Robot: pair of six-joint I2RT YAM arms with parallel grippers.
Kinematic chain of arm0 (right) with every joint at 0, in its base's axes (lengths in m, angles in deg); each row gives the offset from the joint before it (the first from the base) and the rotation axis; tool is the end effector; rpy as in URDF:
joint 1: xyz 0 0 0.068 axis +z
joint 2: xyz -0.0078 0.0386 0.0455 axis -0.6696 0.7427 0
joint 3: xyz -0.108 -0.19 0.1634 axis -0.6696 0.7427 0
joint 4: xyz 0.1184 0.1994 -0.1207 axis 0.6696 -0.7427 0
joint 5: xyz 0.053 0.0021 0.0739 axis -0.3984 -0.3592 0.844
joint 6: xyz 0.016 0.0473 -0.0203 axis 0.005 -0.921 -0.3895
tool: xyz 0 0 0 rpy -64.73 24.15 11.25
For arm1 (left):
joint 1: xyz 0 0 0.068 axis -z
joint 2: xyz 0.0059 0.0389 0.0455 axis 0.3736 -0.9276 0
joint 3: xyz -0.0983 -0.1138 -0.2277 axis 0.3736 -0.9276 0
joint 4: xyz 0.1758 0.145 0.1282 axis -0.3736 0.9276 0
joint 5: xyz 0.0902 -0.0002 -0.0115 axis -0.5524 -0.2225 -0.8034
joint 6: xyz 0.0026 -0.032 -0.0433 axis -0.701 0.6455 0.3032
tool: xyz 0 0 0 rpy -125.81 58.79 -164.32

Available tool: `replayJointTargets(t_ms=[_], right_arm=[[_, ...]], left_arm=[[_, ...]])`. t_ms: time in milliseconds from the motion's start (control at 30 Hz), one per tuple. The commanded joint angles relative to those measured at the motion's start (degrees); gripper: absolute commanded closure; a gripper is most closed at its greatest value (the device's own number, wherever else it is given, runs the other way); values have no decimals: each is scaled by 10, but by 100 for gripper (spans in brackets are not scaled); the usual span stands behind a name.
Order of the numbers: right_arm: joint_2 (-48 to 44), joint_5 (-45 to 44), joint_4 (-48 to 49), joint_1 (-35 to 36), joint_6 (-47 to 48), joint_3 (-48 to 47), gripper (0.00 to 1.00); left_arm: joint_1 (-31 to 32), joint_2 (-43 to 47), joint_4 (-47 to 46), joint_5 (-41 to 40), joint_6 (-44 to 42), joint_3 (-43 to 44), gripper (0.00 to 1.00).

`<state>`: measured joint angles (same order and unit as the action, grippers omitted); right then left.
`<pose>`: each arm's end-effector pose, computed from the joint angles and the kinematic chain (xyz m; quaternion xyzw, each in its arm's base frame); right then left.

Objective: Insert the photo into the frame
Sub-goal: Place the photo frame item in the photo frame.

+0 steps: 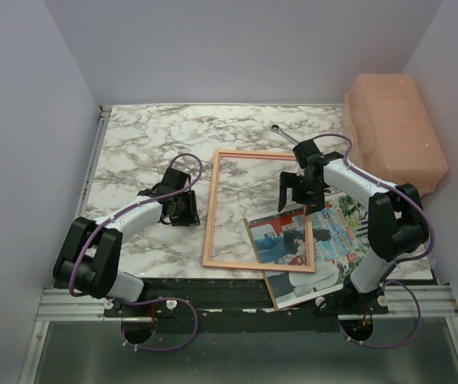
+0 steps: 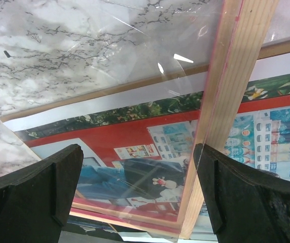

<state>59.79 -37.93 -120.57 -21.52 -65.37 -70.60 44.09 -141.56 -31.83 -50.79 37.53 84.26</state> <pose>0.2995 0.1157 0.1912 0.0365 0.9921 0.0868 0.0830 0.2385 -0.1029 0.1650 -0.0579 0.9660 -0.1732 0.1828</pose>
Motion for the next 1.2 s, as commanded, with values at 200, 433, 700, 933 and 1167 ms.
replayJointTargets(t_ms=[200, 433, 700, 933, 1167], right_arm=[[-8, -28, -31, -1, 13, -1, 0], [-9, -36, -37, 2, 12, -4, 0], [-37, -138, -41, 2, -15, -7, 0], [-45, -147, -18, 1, -24, 21, 0], [-18, -47, 40, -3, -26, 77, 0]], left_arm=[[1, 39, -58, 51, 34, -26, 45], [21, 13, -81, 53, 50, -23, 53], [22, 44, -39, 0, 48, -19, 53], [22, 100, -34, -3, 56, -26, 45], [22, 237, -24, 3, 46, -33, 30]])
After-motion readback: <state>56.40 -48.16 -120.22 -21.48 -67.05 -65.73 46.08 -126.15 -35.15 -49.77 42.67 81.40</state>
